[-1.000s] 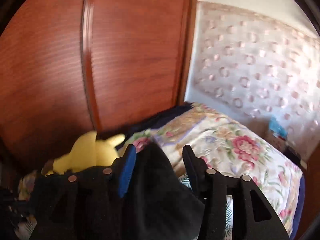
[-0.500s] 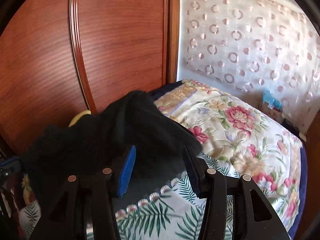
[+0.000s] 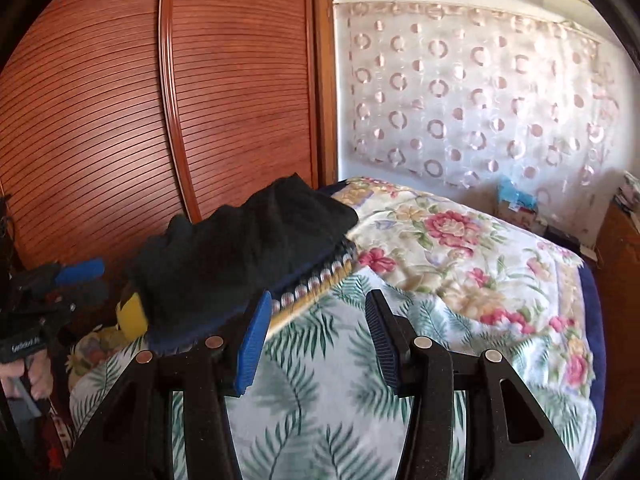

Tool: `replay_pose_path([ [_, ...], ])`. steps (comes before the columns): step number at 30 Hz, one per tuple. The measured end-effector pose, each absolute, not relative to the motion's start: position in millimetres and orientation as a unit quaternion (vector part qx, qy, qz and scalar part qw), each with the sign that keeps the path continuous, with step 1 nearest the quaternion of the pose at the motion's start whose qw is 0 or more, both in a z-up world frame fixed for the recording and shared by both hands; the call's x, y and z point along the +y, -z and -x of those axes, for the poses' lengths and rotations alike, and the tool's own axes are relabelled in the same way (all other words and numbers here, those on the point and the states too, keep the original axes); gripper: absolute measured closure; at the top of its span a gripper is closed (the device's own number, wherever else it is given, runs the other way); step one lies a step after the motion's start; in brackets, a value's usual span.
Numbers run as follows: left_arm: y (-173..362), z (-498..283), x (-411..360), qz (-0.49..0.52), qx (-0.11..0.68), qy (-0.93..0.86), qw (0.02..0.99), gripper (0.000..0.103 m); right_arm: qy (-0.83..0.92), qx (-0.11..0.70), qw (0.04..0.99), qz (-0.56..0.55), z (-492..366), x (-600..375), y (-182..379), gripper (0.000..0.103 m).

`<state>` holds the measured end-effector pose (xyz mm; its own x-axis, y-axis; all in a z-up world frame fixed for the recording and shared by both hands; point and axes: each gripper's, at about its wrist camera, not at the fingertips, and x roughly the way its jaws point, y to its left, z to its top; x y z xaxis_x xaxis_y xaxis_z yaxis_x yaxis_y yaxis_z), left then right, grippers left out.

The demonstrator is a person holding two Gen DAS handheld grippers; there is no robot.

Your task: Fold small clothes

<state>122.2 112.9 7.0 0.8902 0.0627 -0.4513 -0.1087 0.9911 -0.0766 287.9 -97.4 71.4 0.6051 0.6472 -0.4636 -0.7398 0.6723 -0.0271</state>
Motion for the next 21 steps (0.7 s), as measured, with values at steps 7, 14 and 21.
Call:
replay_pose_path([
  [7,-13,-106,71,0.029,0.224,0.001,0.974,0.017,-0.355,0.202,0.908,0.092,-214,-144,-66,0.052],
  [14,-18,-90,39,0.012,0.223,0.011,0.975,0.011,-0.327,0.199,0.922,0.058,-157,-180,-58,0.046],
  [21,-25,-77,13,0.019,0.229,0.016,0.973,0.011,-0.266,0.194,0.944,0.025,-107,-203,-54,0.024],
])
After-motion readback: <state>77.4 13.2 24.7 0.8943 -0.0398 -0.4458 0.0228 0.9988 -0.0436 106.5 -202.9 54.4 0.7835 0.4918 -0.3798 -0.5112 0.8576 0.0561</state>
